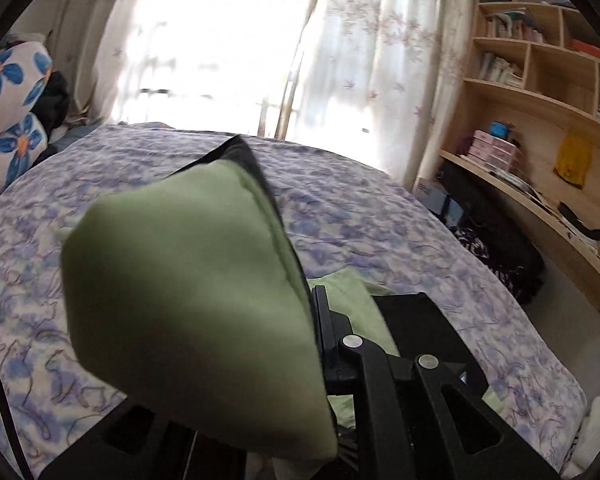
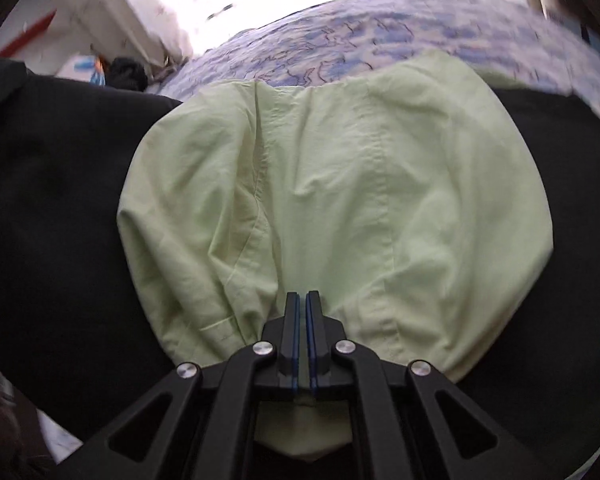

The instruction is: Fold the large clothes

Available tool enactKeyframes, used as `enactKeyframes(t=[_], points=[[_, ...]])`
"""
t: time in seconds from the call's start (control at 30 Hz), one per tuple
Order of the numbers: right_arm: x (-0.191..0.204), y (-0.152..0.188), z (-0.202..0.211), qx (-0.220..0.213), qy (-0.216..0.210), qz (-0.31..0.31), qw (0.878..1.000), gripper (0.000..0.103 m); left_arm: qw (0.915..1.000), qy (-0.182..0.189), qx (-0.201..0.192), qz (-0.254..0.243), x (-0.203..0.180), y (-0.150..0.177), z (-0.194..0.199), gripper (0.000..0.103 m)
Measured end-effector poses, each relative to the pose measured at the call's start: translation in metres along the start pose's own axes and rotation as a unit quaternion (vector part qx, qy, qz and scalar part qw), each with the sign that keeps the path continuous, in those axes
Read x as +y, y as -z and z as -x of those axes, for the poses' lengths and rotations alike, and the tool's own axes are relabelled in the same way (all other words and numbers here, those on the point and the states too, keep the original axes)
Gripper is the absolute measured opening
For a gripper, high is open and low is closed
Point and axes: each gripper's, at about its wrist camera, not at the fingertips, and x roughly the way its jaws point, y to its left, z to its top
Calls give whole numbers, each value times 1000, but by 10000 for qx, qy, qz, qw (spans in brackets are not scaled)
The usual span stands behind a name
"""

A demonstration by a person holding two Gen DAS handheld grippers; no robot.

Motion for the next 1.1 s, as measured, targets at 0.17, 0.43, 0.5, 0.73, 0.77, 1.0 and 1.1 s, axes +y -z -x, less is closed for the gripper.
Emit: enactKeyframes(t=[0.17, 0.43, 0.5, 0.73, 0.77, 1.0, 1.1], points=[[-33, 21, 62, -248, -523, -739, 9956, 3, 9958, 784, 212, -423, -66, -4, -27, 5], [-113, 70, 164, -768, 1036, -1563, 9793, 3, 9738, 1792, 1097, -867, -158, 44, -101, 7], [-132, 82, 178, -749, 1442, -1762, 9708, 3, 9658, 1785, 1498, -1138, -177, 70, -124, 8], [-147, 86, 193, -674, 1991, -1890, 9592, 28, 9413, 1616, 2453, -1664, -190, 115, -157, 35], [-144, 82, 195, -721, 1959, -1862, 9601, 37, 9390, 1743, 2502, -1589, -185, 109, -154, 44], [-137, 47, 226, -1075, 1820, -1836, 9600, 39, 9385, 1897, 2626, -1195, -169, 73, -104, 76], [-130, 30, 236, -1118, 1767, -1671, 9635, 39, 9487, 1707, 2433, -1075, -153, 51, -78, 76]])
